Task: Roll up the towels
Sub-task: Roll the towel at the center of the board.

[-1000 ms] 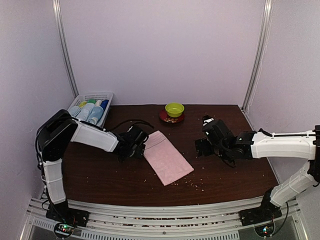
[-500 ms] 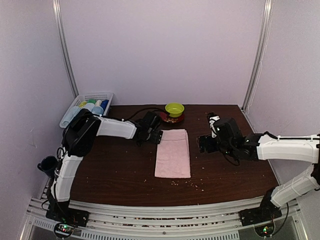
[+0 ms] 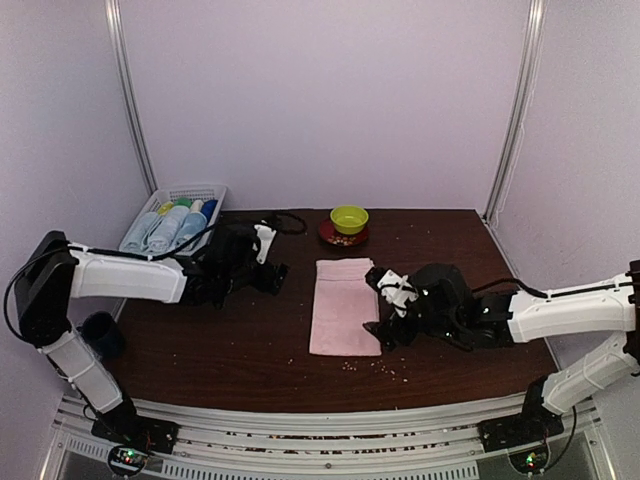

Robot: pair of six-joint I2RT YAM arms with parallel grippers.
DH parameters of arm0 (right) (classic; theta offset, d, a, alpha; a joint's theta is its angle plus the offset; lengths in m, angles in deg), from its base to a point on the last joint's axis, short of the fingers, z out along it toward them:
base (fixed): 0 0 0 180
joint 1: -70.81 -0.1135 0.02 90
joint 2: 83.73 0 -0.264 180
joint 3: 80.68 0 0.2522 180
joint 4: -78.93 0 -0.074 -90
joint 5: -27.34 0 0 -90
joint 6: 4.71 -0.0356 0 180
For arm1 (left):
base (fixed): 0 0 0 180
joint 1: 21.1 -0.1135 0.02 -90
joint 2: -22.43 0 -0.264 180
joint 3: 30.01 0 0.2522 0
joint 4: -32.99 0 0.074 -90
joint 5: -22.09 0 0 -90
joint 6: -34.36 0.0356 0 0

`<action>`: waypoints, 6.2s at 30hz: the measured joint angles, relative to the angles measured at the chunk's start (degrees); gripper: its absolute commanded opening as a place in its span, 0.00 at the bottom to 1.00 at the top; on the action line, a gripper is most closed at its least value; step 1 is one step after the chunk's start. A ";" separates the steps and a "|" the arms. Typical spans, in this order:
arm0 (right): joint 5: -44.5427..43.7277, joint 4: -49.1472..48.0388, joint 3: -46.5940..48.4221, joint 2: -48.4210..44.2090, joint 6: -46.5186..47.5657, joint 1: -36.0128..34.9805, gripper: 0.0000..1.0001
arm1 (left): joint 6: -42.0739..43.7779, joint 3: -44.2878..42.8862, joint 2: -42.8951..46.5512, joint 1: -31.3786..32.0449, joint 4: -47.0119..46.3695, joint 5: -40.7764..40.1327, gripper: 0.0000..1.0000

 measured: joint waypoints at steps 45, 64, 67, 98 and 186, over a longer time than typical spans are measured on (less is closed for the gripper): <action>-13.92 -5.53 -0.59 22.91 30.97 -11.63 0.00 | 26.73 28.98 7.80 9.60 -25.40 13.73 0.98; 4.48 7.13 2.36 14.36 22.34 -6.45 0.00 | 40.00 33.05 2.25 16.17 -34.58 16.74 0.87; 6.49 8.79 3.32 14.43 21.44 -5.31 0.00 | 41.72 31.61 -0.17 18.21 -34.56 17.29 0.80; 11.52 13.33 6.16 16.74 19.26 -1.86 0.00 | 42.34 19.56 -13.92 22.49 -31.01 7.30 0.00; -10.29 -9.97 -9.31 15.72 29.75 -16.31 0.00 | 32.57 5.27 -7.91 5.97 8.57 48.04 0.36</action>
